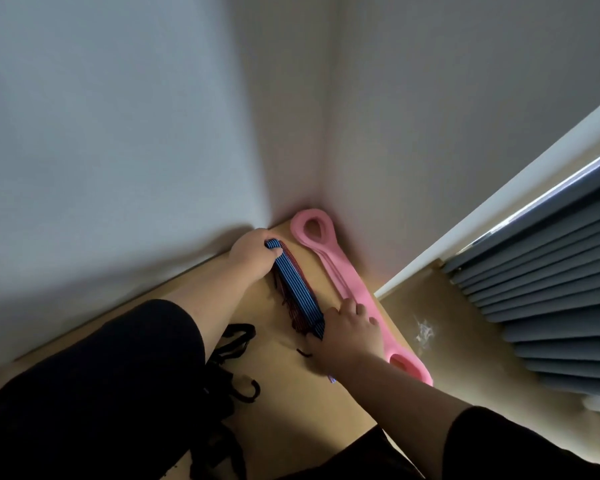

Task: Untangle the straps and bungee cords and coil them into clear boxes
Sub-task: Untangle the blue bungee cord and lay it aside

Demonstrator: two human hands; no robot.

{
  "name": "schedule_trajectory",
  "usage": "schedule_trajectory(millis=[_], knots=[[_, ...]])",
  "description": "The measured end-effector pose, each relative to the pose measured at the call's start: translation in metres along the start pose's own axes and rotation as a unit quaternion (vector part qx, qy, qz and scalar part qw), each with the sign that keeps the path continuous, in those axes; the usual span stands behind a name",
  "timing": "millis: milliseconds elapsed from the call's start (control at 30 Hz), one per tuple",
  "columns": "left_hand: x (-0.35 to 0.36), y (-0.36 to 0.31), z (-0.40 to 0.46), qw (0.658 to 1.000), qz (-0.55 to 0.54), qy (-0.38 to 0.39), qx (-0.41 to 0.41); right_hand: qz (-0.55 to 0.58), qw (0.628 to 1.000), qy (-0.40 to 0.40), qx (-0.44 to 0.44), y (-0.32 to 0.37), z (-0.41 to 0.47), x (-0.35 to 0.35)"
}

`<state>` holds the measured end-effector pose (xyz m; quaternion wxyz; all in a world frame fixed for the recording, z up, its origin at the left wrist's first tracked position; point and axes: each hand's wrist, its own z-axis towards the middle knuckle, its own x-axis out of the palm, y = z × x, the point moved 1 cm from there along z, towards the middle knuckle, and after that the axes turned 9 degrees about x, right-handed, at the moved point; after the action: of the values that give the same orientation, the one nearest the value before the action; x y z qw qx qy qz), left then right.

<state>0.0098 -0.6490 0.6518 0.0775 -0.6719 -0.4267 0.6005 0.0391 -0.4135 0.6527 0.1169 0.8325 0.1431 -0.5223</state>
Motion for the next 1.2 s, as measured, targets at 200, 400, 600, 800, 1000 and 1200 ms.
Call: schedule_trajectory(millis=[200,400,600,800,1000,1200], knots=[[0.000,0.003,-0.005,0.999,-0.022,-0.023,0.004,0.049,0.999,-0.004,0.012,0.003,-0.013,0.013],[-0.003,-0.003,-0.003,0.998,-0.024,-0.048,0.032,0.083,0.996,0.008,-0.015,0.005,-0.015,0.012],[0.000,-0.008,-0.004,0.999,0.029,0.001,0.042,0.090,0.995,0.027,-0.036,0.011,-0.014,0.016],[-0.002,-0.003,-0.011,0.999,0.028,-0.003,0.037,0.077,0.995,0.061,-0.028,0.008,-0.013,0.018],[-0.004,-0.013,-0.017,0.999,0.029,0.007,0.041,0.075,0.995,0.056,-0.038,0.002,-0.013,0.010],[-0.013,-0.012,-0.038,0.997,0.015,-0.023,0.068,0.072,0.995,0.055,-0.046,-0.001,-0.012,-0.002]])
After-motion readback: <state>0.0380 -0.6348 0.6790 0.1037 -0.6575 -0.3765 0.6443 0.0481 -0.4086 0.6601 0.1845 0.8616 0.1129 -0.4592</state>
